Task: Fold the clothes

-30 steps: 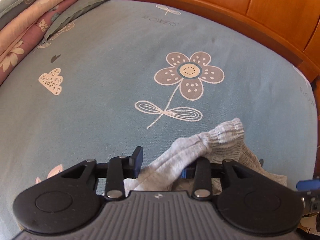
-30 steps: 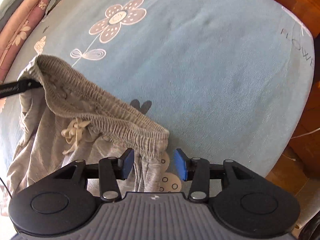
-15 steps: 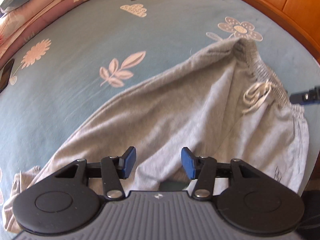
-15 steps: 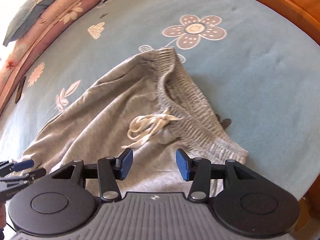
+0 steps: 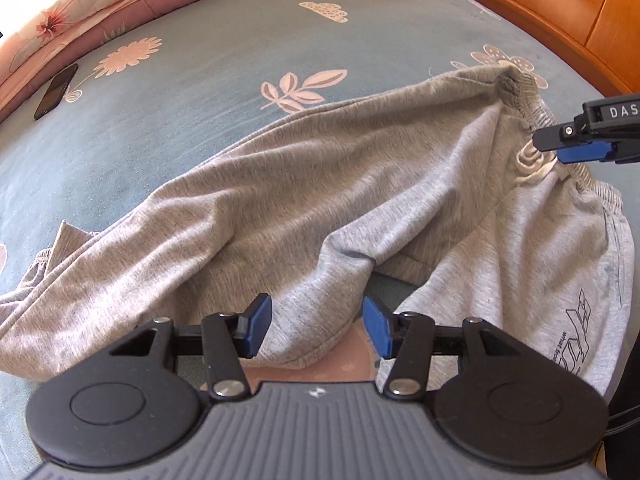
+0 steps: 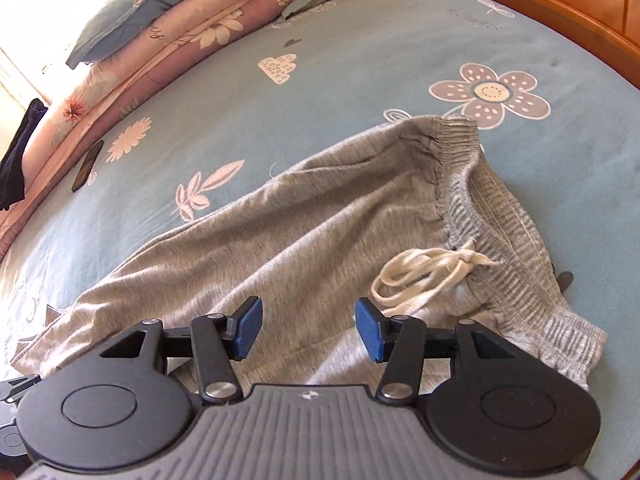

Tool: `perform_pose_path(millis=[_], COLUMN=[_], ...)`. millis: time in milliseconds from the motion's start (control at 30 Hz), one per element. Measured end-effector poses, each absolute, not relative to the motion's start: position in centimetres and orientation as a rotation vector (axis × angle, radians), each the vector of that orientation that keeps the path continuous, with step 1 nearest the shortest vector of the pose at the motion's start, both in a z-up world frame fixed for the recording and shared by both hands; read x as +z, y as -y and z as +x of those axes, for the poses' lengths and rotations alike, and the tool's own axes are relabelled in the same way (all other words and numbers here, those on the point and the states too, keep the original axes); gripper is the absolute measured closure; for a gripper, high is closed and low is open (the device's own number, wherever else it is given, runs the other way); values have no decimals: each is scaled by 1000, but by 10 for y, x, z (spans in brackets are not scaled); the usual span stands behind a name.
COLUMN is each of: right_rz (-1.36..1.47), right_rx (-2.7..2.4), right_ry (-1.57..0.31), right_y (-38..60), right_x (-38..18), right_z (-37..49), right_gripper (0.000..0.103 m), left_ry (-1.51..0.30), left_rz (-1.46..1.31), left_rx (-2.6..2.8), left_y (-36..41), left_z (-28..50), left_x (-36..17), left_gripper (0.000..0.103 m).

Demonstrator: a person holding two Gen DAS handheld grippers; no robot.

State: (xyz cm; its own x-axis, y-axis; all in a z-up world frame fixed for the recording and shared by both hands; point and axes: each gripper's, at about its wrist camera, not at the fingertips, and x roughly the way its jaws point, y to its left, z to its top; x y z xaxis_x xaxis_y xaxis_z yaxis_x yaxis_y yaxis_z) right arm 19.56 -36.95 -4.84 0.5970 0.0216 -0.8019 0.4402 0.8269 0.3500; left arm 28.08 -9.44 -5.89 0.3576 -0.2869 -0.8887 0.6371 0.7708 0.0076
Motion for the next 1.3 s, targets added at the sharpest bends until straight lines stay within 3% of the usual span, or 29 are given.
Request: perform_pose_path(millis=[133, 367, 567, 633, 767, 833, 1000, 1067, 1200, 1300], right_rz=[538, 493, 408, 421, 326, 345, 414, 461, 595, 625], right_rx=[-184, -58, -22, -71, -114, -191, -340, -393, -436, -446], right_ry=[-914, -811, -638, -638, -516, -462, -544, -618, -770, -817], right_y=[354, 330, 305, 302, 307, 323, 379, 405, 446, 455], right_x=[-55, -51, -19, -5, 38, 49, 26, 2, -59, -93], right_z=[207, 189, 95, 62, 3, -23, -38, -29, 0, 19], right_gripper=[42, 41, 40, 34, 34, 34, 34, 37, 61, 62], left_ry=[-1020, -924, -766, -786, -735, -688, -715, -743, -808, -839], left_rz=[361, 343, 271, 202, 206, 212, 146, 116, 69, 71], left_rx=[-589, -580, -546, -529, -527, -489, -473, -452, -452, -428], left_y=[91, 77, 47, 32, 7, -8, -35, -36, -29, -21], left_z=[279, 250, 177, 151, 109, 91, 78, 80, 80, 75], left_x=[-62, -61, -33, -17, 20, 39, 43, 32, 7, -9], left_gripper=[38, 34, 34, 33, 30, 21, 17, 17, 17, 17])
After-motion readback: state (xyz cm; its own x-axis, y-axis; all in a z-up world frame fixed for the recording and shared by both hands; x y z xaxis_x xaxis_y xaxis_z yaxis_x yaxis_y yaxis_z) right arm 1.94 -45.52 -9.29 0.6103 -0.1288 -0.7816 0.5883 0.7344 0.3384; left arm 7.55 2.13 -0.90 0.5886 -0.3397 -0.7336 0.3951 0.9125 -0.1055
